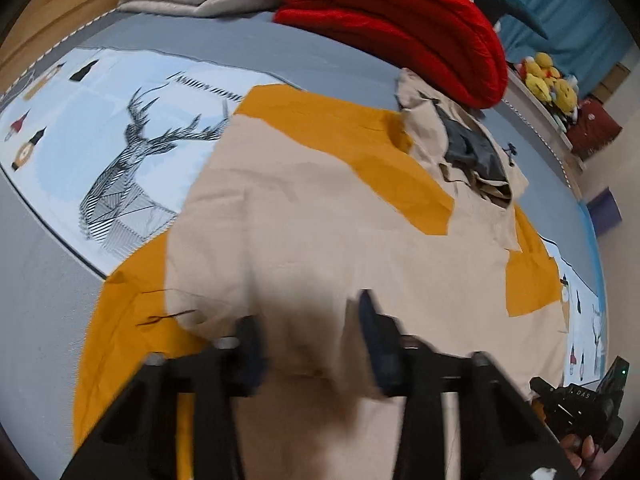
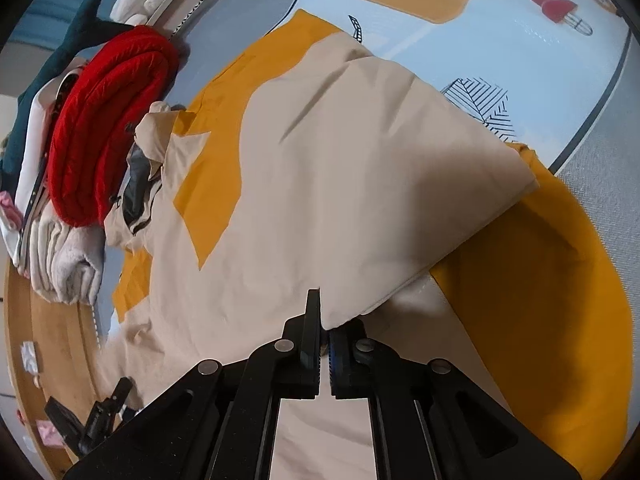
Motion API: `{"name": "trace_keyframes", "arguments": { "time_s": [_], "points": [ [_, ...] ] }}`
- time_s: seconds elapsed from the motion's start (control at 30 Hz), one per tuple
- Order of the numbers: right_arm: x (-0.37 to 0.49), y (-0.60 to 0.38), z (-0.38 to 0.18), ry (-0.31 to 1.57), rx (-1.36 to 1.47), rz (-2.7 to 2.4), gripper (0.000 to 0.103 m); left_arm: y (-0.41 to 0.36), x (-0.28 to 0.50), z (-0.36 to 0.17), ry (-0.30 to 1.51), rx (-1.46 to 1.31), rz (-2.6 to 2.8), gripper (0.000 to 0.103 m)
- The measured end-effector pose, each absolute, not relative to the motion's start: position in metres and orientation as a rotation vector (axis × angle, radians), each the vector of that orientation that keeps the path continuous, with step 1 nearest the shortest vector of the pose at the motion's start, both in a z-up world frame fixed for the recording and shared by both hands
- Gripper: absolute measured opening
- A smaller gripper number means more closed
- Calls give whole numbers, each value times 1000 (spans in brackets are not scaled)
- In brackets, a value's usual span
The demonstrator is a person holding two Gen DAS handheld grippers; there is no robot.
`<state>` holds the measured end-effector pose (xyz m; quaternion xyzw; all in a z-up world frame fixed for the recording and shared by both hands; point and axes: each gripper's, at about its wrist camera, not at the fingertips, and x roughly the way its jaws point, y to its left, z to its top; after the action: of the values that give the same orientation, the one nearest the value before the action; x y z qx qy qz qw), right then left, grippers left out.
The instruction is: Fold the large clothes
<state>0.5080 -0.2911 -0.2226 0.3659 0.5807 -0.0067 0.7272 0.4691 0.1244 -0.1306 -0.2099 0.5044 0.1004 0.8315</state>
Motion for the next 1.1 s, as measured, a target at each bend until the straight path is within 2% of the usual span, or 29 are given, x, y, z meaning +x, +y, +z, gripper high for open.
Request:
{"name": "trace_keyframes", "arguments": {
  "time_s": [0.03,0.07,0.13,0.27,0.33,0.4,0.53,0.7,0.8,0.93,1.0,1.1],
  "points": [
    [507,-290,-222,1289,792,-26,13,128,468,-131,1074,-447,217,17],
    [506,-290,-221,1297,779,-39,24,130,467,-132,1078,-452,219,16],
    [503,-287,-218,1300,738,-87,37,134,465,-130,1073,-460,220,10],
    [495,-285,-201,1255,668,-144,37,142,459,-110,998,-441,228,10],
    [487,-286,-185,1192,630,-200,37,146,459,-106,994,-429,246,21],
    [481,-289,-173,1146,605,-232,37,161,456,-108,1006,-450,319,25],
    [473,-298,-156,1055,592,-291,37,188,446,-109,989,-519,438,23],
    [477,-303,-144,966,622,-240,37,182,450,-104,970,-543,321,23],
    [495,-299,-152,981,653,-96,37,177,456,-120,1025,-623,221,23],
    [514,-305,-196,1170,664,-83,40,177,462,-163,1198,-673,237,24],
    [514,-314,-218,1261,675,-141,39,185,458,-171,1216,-719,267,24],
    [515,-317,-220,1276,692,-149,39,183,460,-157,1183,-675,280,24]
  ]
}}
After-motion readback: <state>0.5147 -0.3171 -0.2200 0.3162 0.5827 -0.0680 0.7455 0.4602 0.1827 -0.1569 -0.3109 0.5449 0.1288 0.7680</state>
